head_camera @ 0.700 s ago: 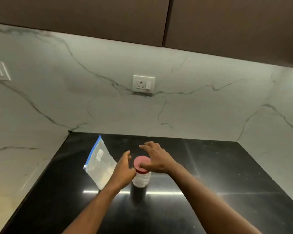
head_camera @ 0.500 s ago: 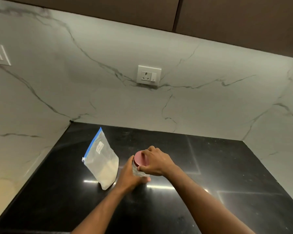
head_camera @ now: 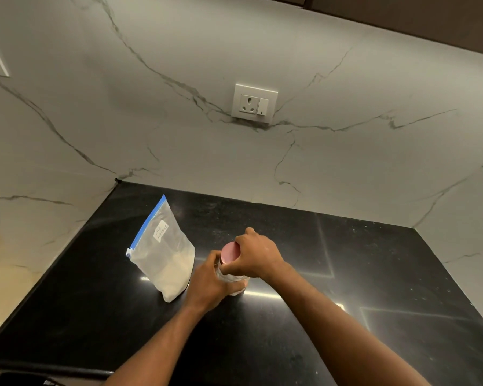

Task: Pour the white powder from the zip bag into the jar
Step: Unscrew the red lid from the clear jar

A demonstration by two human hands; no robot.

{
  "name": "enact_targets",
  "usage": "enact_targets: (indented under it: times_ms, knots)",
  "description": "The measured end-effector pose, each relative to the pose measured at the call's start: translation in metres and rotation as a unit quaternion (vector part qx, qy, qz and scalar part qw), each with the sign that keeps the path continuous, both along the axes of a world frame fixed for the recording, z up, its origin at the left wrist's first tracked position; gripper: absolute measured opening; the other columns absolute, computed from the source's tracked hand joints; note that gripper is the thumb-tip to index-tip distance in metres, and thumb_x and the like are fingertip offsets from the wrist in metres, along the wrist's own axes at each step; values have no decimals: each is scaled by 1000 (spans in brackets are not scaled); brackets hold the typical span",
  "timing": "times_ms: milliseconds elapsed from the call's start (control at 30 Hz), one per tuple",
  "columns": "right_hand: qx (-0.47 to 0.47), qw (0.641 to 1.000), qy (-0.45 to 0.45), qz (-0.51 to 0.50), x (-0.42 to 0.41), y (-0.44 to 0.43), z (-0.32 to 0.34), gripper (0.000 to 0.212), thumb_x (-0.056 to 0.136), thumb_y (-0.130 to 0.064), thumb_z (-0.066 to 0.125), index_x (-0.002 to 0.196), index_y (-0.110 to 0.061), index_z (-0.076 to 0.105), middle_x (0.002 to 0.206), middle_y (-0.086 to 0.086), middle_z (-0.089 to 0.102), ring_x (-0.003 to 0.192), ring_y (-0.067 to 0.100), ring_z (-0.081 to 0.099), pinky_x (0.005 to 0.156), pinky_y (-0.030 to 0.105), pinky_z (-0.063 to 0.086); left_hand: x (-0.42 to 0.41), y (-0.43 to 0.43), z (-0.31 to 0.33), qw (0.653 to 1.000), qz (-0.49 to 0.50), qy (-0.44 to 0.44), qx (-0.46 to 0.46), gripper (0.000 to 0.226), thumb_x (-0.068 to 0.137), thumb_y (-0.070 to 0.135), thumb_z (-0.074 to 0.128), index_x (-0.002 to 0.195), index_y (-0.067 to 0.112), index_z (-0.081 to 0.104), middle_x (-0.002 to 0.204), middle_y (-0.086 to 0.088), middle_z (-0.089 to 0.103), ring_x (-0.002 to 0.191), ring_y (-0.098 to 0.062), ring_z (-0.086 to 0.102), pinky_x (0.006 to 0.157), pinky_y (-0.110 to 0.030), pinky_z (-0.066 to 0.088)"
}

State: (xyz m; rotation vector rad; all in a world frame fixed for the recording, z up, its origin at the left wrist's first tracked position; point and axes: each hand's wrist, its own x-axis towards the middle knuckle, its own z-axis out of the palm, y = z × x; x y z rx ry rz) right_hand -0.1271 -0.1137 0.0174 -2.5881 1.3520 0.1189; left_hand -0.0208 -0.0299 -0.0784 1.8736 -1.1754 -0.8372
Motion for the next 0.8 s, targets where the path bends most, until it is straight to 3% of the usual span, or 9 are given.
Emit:
enact_targets:
  times_ms: [167, 333, 400, 467, 533, 633, 700, 800]
  knots:
    - [33, 998, 12, 43, 4, -9, 9, 72, 71, -63, 81, 128, -22, 62, 114, 1, 56, 98, 19, 59, 74, 26, 50, 4, 3, 4, 1000, -6, -6, 2, 86, 67, 60, 88, 138, 32, 47, 117, 20, 56, 101, -3, 57, 71, -1, 34]
    - [81, 981, 94, 150, 8, -14, 26, 76, 74, -32, 88, 142, -27, 53, 134, 1, 51, 118, 22, 52, 92, 36, 54, 12, 0, -1, 999, -48, -7, 1, 96, 63, 63, 89, 144, 36, 43, 138, 11, 62, 117, -7, 60, 98, -21, 49]
    - [135, 973, 90, 163, 12, -14, 38, 65, 79, -23, 83, 138, -28, 57, 138, 1, 53, 124, 24, 51, 96, 41, 54, 13, -1, -2, 998, -57, -14, 12, 100, 64, 66, 87, 147, 38, 40, 140, 12, 60, 126, -12, 60, 106, -28, 47]
    - [203, 970, 20, 134, 16, -16, 49, 42, 86, -29, 77, 127, -24, 68, 132, 1, 63, 124, 26, 59, 99, 45, 55, 14, -1, -3, 998, -68, -4, 4, 95, 65, 64, 87, 145, 40, 41, 134, 18, 59, 125, -10, 60, 103, -23, 45]
    - [137, 984, 14, 112, 20, -13, 50, 53, 87, -56, 69, 129, -23, 66, 129, 3, 66, 118, 28, 64, 95, 45, 57, 17, -1, -4, 997, -70, 5, 5, 90, 68, 57, 89, 142, 40, 42, 129, 23, 54, 123, -8, 59, 99, -19, 43]
    - [-51, 979, 174, 88, 19, -5, 34, 81, 80, -83, 54, 129, -19, 60, 111, 5, 70, 93, 23, 69, 75, 33, 57, 16, -3, -2, 997, -69, -14, 17, 92, 68, 64, 86, 143, 38, 41, 130, 18, 58, 127, -13, 61, 101, -23, 45]
    - [-27, 979, 184, 81, 17, -2, 26, 75, 80, -77, 62, 126, -18, 62, 106, 3, 71, 89, 20, 69, 74, 30, 57, 15, -5, -1, 995, -68, -55, 36, 97, 70, 70, 81, 148, 36, 36, 137, 13, 57, 130, -14, 58, 109, -29, 44]
    - [34, 976, 178, 119, 16, -2, 35, 69, 82, -43, 81, 142, -24, 53, 129, 4, 64, 113, 23, 62, 88, 35, 53, 17, -7, -3, 993, -81, -65, 48, 95, 71, 68, 81, 148, 34, 36, 133, 15, 54, 128, -10, 56, 112, -30, 43]
